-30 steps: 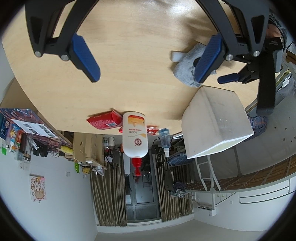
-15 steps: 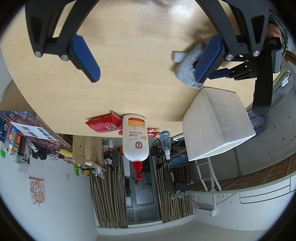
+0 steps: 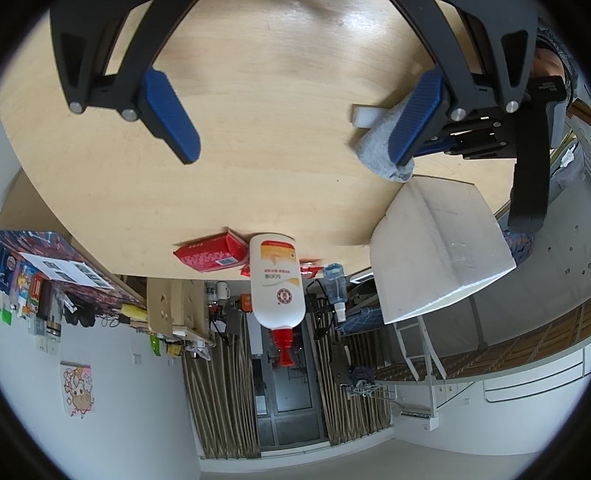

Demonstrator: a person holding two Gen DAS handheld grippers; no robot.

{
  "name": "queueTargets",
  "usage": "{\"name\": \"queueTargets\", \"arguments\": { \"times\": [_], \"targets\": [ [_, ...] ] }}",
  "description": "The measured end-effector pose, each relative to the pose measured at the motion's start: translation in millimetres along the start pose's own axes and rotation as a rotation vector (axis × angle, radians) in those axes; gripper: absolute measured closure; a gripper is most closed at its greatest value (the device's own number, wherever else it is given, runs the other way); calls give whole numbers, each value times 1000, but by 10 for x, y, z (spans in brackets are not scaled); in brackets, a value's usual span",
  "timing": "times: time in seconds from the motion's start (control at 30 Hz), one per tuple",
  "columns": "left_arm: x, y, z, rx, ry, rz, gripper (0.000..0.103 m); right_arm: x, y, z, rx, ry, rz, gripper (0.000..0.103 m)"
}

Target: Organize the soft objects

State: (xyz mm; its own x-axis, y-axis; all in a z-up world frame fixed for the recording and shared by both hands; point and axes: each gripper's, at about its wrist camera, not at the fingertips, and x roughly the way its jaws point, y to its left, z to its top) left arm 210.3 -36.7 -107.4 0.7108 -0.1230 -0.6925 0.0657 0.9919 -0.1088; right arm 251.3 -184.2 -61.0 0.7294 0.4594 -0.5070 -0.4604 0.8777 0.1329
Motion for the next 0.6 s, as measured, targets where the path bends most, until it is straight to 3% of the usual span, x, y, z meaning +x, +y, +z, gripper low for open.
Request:
{"name": "queueTargets", "arguments": {
  "times": [0.27,0.6],
  "targets": [
    [-67,-11,65,5,-27,-4,93,11,-9,-12,3,4,-1,0],
    [-401,83,204,-2,-121,30,93,11,23,1,1,7,19,0]
  ]
}}
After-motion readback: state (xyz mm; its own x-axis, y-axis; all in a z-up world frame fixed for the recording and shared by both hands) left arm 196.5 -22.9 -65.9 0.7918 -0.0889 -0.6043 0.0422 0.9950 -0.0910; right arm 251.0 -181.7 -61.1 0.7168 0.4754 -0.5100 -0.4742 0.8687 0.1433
